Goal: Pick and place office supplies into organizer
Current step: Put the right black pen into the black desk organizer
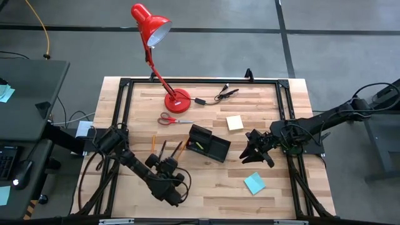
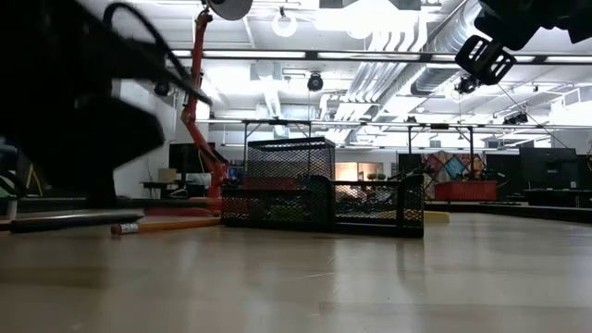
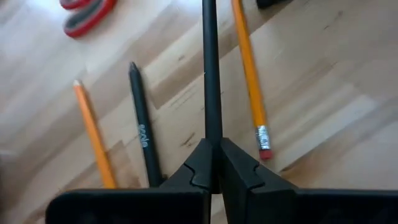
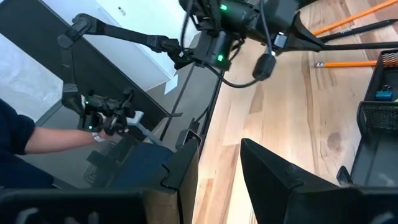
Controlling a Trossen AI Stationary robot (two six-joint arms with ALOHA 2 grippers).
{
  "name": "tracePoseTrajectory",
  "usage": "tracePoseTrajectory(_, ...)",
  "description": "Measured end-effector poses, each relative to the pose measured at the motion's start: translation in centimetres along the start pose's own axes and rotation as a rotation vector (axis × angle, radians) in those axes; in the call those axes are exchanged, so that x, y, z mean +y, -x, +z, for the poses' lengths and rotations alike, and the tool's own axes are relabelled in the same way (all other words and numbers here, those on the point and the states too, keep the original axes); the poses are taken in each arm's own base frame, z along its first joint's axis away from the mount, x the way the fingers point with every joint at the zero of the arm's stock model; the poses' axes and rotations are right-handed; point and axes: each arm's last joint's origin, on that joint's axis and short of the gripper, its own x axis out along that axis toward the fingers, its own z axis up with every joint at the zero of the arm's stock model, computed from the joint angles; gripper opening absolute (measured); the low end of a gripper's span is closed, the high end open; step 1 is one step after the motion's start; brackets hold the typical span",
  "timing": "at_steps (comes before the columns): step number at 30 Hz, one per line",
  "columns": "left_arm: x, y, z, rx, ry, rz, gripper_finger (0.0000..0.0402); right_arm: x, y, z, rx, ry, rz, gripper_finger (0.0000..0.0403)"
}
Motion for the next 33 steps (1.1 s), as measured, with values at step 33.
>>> tracePoseTrajectory(33,1.2,8.4,13.4,0.079,-0.321,-0.206,0.0,0.6,0.0,0.0,0.03,-0.055,0.096,0.0116)
